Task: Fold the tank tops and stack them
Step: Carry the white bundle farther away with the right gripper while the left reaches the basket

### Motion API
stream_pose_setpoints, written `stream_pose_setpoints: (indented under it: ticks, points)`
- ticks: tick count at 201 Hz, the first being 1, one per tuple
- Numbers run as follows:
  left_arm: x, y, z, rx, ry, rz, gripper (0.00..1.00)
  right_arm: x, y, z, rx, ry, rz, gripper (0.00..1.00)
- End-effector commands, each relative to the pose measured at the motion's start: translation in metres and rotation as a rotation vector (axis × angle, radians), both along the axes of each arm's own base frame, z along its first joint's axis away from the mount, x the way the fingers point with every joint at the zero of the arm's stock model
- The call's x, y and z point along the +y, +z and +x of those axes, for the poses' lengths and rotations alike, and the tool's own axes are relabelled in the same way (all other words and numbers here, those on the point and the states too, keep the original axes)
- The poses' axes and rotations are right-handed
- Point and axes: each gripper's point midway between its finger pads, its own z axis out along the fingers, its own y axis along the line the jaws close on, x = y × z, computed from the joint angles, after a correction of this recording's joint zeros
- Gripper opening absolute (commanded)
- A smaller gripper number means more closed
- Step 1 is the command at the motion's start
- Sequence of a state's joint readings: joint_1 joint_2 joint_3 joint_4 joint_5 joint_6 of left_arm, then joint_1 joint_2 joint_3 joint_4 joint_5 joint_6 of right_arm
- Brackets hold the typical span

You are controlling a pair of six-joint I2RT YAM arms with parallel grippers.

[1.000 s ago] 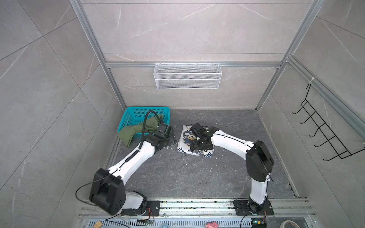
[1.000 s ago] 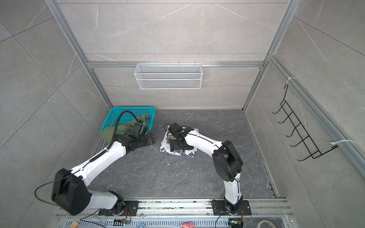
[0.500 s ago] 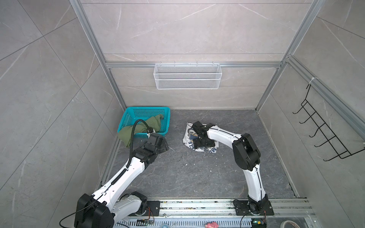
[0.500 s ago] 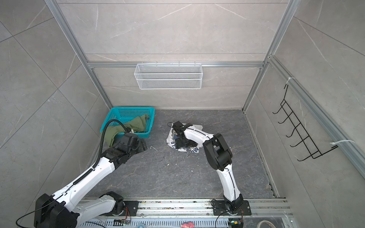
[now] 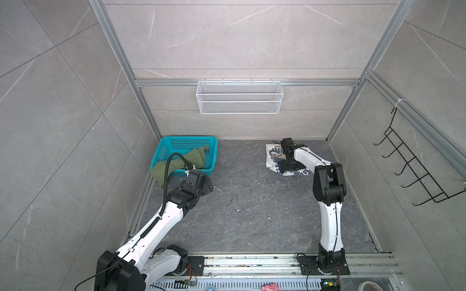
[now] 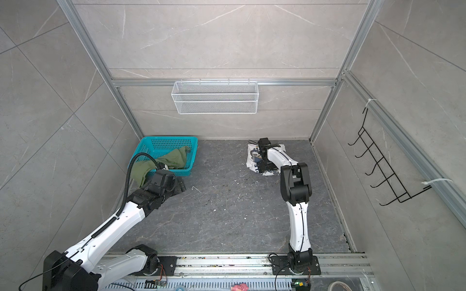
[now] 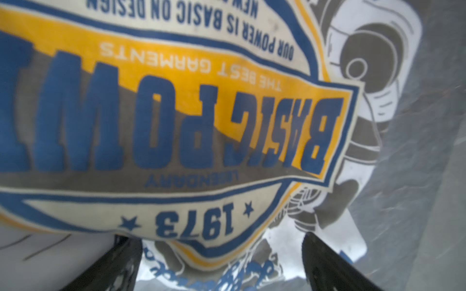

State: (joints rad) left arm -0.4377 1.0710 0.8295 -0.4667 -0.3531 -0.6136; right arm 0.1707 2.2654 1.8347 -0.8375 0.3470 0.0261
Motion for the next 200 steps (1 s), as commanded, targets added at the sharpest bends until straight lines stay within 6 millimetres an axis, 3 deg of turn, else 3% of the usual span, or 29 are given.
stream_pose_setpoints:
  ticks: [1, 34, 65, 112, 134, 162, 200]
  points:
    - [0.009, 0.011, 0.001, -0.044, 0.025, 0.025, 0.84, -0.029, -0.004, -0.011, 0.073, -0.019, -0.048, 1.00]
    - [0.003, 0.016, 0.010, -0.028, 0.011, 0.020, 0.85, -0.025, 0.025, -0.010, 0.017, -0.054, 0.000, 1.00]
    - [0.009, 0.036, 0.032, 0.001, 0.035, 0.032, 0.86, -0.008, 0.072, -0.020, -0.062, -0.080, 0.129, 1.00]
    - [0.073, 0.046, 0.084, 0.132, 0.250, 0.081, 0.88, 0.032, 0.140, -0.062, -0.201, -0.126, 0.448, 1.00]
    - [0.097, 0.043, 0.119, 0.197, 0.296, 0.141, 0.88, 0.046, 0.151, -0.092, -0.234, -0.143, 0.578, 1.00]
    - [0.110, 0.028, 0.160, 0.305, 0.303, 0.227, 0.89, 0.061, 0.153, -0.127, -0.250, -0.143, 0.704, 1.00]
    - [0.124, 0.003, 0.185, 0.406, 0.336, 0.314, 0.86, 0.067, 0.142, -0.166, -0.224, -0.141, 0.765, 1.00]
